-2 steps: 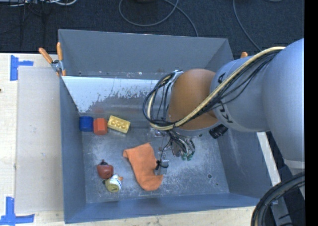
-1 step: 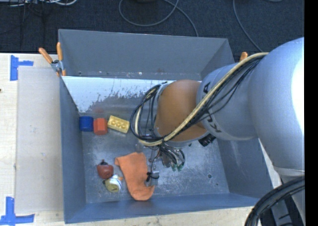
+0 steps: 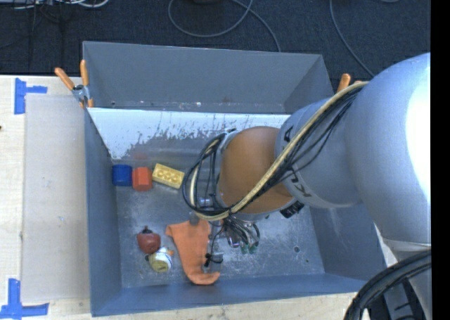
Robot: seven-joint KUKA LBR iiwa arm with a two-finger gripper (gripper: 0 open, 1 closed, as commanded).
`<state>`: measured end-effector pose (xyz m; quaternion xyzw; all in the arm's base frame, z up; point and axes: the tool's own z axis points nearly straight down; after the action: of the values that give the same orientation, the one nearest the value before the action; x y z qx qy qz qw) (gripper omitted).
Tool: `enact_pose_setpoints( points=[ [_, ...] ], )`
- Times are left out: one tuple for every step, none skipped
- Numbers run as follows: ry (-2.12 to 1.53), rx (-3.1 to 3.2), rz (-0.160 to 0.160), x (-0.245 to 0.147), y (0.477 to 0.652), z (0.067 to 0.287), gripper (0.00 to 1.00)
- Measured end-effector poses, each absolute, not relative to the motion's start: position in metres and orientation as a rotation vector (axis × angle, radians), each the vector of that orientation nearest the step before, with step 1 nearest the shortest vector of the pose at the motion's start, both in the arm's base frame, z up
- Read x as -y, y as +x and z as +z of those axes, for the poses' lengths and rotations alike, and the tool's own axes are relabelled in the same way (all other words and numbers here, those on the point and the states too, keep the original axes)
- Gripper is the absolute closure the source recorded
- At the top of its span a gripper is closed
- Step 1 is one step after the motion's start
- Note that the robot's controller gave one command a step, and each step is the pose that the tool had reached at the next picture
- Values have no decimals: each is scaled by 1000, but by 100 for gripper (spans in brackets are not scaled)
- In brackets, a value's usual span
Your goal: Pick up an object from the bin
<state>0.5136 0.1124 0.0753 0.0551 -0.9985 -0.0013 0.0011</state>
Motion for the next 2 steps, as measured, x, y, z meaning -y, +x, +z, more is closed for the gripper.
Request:
enact_pose_setpoints(
  points=[
    [129, 3124, 0, -102, 492, 72, 100],
    [128, 3124, 0, -102, 492, 72, 100]
  ],
)
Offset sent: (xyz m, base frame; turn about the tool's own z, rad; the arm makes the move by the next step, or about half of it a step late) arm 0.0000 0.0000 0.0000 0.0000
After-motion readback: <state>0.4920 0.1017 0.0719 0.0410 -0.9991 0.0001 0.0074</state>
